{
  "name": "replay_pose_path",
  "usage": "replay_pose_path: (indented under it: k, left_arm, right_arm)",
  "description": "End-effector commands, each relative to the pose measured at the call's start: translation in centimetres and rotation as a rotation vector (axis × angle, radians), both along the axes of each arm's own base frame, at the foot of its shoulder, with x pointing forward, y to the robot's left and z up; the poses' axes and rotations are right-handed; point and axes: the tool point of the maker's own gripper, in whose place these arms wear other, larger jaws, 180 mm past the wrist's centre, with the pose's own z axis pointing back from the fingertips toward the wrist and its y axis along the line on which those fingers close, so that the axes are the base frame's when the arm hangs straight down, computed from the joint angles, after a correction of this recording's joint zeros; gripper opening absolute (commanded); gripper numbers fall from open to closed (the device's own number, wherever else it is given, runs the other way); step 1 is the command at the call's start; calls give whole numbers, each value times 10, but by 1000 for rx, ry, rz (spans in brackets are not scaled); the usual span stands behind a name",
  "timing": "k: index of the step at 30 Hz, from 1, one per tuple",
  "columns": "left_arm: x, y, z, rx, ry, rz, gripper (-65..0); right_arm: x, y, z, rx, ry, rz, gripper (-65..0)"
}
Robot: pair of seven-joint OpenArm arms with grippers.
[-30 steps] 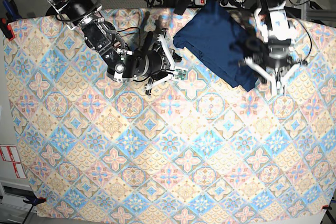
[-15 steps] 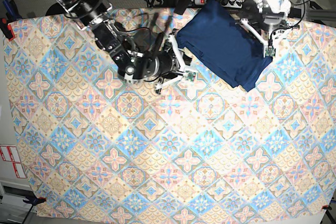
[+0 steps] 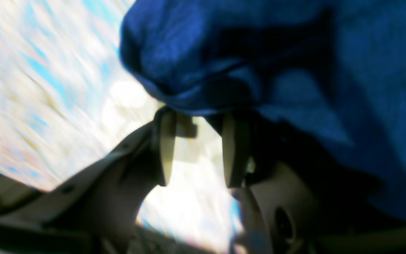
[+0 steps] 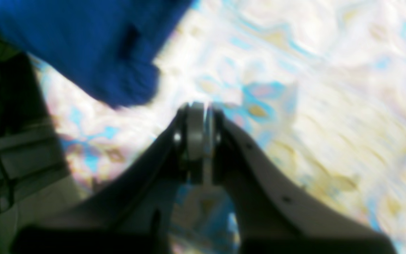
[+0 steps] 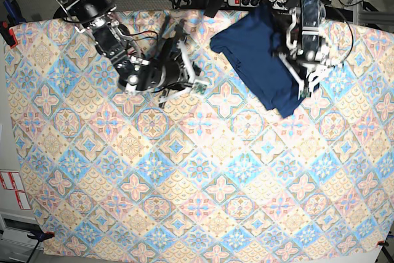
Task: Fold the T-shirt properly
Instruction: 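Grasp the bundle's side with the left gripper and tuck it under, then release with the left gripper and grasp the bundle with the right gripper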
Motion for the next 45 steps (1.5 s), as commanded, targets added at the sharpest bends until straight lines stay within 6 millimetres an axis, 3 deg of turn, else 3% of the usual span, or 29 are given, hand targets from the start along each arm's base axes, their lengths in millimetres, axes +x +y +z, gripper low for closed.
replay_pose_path:
  k: [1,5,8,14,17,21,24,26,32,36,39,41,45]
  left_arm:
    - [14,-31,-7,-123,-33,-31,-423]
    - [39,-52,-4,-144,-52,-84,-423]
    - [56,-68,3,-166,-81,-100,-423]
    - [68,-69,25,-168,-156,-103,-424]
    - [61,-53,37,-156,-193,-63,-424]
    - [46,-16,43,-117,-210,39,-424]
    - [23,22,46,-64,-201,112,-424]
    - [4,36,43,-39,-176,123,-424]
    - [-44,38,36,-14,-101,102,-424]
    - [-54,18,31,-40,-76,50,-423]
    - [-59,2,29,-79,-66,37,-424]
    - [-67,7,35,-67,-72,47,-424]
    - [-68,37,60,-12,-136,114,-424]
  right_arm:
    - [12,5,18,56,-44,-18,-623]
    - [16,-9,27,78,-62,-94,-622]
    - [14,-8,33,91,-75,-97,-622]
    - [5,5,46,119,-104,-53,-621]
    - [-5,21,53,135,-116,8,-621]
    - [-21,38,54,148,-108,78,-621]
    - [-37,51,52,158,-91,135,-621]
    - [-43,55,51,157,-86,158,-621]
    - [-40,62,56,159,-107,193,-621]
    - [-38,73,63,163,-137,244,-621]
    - [-39,96,75,199,-155,276,-621]
    - [-38,107,79,218,-159,285,-621]
    - [-35,111,65,207,-110,271,-621]
